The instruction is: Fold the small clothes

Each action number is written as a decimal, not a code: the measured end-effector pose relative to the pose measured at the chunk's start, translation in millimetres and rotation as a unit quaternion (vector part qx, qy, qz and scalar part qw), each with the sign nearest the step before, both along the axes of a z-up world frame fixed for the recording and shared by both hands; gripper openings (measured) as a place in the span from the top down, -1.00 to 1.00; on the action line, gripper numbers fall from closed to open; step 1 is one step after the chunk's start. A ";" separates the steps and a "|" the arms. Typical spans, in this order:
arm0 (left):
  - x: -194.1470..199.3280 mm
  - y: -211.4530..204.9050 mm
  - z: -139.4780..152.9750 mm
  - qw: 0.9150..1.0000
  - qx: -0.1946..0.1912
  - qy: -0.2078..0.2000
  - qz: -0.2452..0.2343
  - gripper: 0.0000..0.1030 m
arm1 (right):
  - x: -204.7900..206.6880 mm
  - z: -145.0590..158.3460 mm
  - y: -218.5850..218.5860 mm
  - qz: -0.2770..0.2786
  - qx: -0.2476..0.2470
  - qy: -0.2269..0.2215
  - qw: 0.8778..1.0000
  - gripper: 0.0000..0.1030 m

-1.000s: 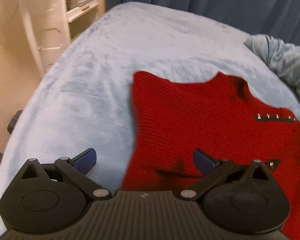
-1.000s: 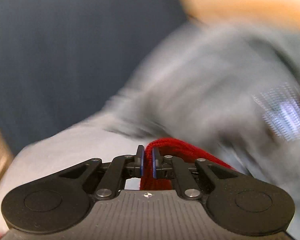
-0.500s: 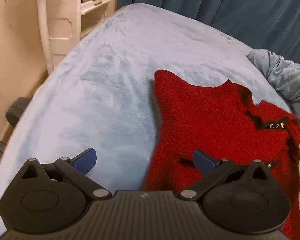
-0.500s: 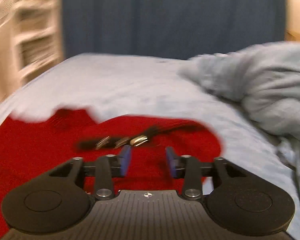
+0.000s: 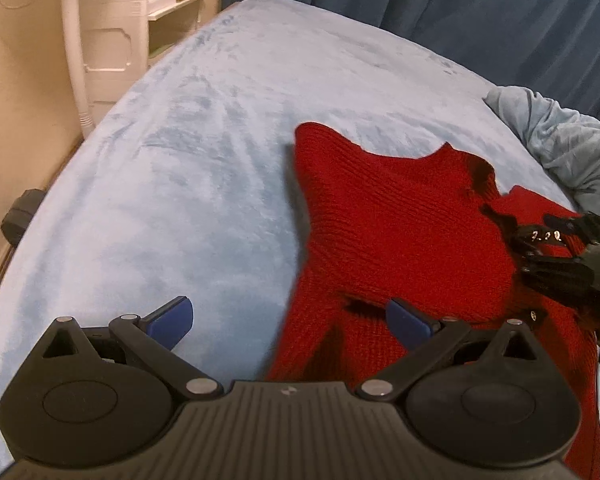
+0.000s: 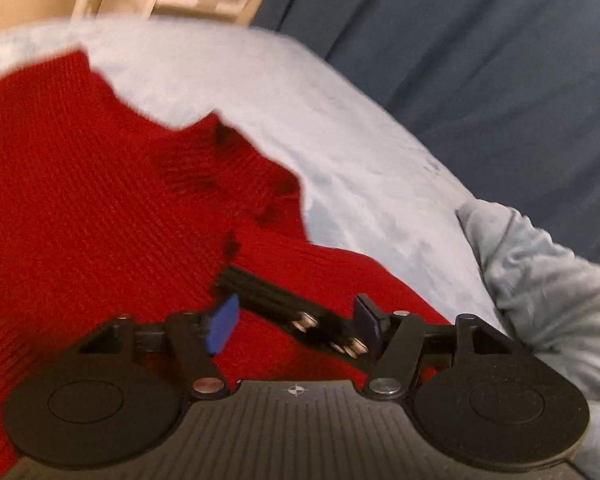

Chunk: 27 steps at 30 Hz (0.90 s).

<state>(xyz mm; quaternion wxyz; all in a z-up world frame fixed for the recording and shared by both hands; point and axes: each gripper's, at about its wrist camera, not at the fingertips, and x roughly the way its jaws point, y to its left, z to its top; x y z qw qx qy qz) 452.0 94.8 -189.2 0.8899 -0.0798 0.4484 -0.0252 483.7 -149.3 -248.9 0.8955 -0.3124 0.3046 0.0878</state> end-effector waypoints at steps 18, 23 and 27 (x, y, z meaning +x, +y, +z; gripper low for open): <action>-14.9 -7.6 85.6 0.998 -0.038 -0.055 0.003 -0.99 | -132.8 305.3 -266.9 0.015 0.263 -0.213 0.941 0.87; -8.7 -14.6 90.8 0.997 -0.049 -0.061 -0.003 -0.99 | -106.6 303.2 -213.5 0.108 0.229 -0.166 0.953 0.87; -8.4 -7.7 85.6 0.998 -0.036 -0.055 -0.003 -0.99 | -53.9 275.5 -111.6 0.224 0.229 -0.099 0.942 0.86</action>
